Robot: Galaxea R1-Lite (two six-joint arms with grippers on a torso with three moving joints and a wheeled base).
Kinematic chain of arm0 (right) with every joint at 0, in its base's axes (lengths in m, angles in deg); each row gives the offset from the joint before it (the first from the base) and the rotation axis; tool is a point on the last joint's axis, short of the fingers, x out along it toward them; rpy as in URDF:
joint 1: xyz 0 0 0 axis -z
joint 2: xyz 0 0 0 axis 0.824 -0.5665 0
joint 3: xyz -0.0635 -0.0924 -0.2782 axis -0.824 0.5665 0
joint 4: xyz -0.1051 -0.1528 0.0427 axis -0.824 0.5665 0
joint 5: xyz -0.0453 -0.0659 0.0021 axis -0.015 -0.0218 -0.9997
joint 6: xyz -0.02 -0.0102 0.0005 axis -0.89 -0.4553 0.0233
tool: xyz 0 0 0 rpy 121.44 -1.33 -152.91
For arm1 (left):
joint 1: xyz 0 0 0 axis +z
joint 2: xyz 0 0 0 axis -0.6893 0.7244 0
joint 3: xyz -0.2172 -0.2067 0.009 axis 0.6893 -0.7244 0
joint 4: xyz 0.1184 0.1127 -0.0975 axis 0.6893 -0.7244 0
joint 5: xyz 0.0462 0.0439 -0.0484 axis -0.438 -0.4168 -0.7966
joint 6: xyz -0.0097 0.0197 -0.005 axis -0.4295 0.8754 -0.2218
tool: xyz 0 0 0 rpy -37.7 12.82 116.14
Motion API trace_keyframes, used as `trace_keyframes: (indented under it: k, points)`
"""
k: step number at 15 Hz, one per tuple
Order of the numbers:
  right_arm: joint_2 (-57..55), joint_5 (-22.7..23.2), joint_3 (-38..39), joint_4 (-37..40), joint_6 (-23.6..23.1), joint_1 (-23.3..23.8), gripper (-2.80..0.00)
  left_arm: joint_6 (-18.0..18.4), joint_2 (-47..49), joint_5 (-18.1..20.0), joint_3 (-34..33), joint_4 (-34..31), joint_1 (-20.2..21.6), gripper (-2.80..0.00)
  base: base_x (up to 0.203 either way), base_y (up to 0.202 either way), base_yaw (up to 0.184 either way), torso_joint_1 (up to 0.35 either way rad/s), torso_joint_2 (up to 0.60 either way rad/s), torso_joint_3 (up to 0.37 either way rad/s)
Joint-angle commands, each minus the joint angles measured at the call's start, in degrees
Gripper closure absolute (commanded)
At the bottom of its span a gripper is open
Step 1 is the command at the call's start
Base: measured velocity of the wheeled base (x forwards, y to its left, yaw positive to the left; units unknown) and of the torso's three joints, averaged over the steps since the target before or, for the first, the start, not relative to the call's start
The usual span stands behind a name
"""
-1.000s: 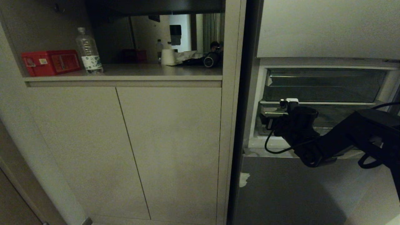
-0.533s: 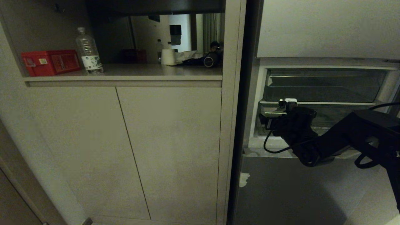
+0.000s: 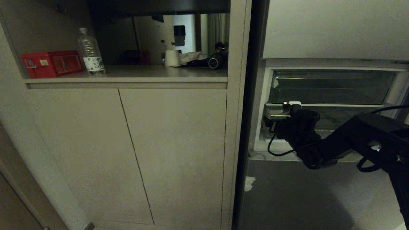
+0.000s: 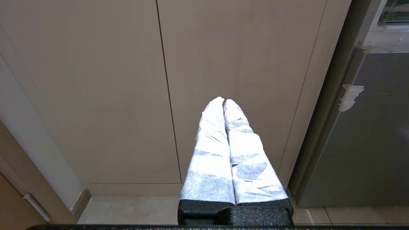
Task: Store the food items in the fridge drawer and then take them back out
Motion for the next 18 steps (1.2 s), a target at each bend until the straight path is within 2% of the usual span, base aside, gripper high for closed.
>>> trace_keyframes:
  k: [1, 14, 15, 18]
  points:
    - [-1.0, -0.1, -1.4, -0.4, 0.0, 0.0, -2.8, 0.0, 0.1, 0.0, 0.0, 0.0, 0.0, 0.0, 0.0, 0.0, 0.0, 0.0, 0.0, 0.0]
    - [-2.3, -0.2, -3.0, -0.5, 0.1, 0.0, -2.8, 0.0, 0.1, 0.0, 0.0, 0.0, 0.0, 0.0, 0.0, 0.0, 0.0, 0.0, 0.0, 0.0]
    - [-2.3, -0.2, -3.0, -0.5, 0.1, 0.0, 0.0, 0.0, 0.1, 0.0, 0.0, 0.0, 0.0, 0.0, 0.0, 0.0, 0.0, 0.0, 0.0, 0.0]
    - [-2.3, -0.4, -2.9, -0.5, 0.1, -0.4, 0.0, 0.0, 0.1, 0.0, 0.0, 0.0, 0.0, 0.0, 0.0, 0.0, 0.0, 0.0, 0.0, 0.0]
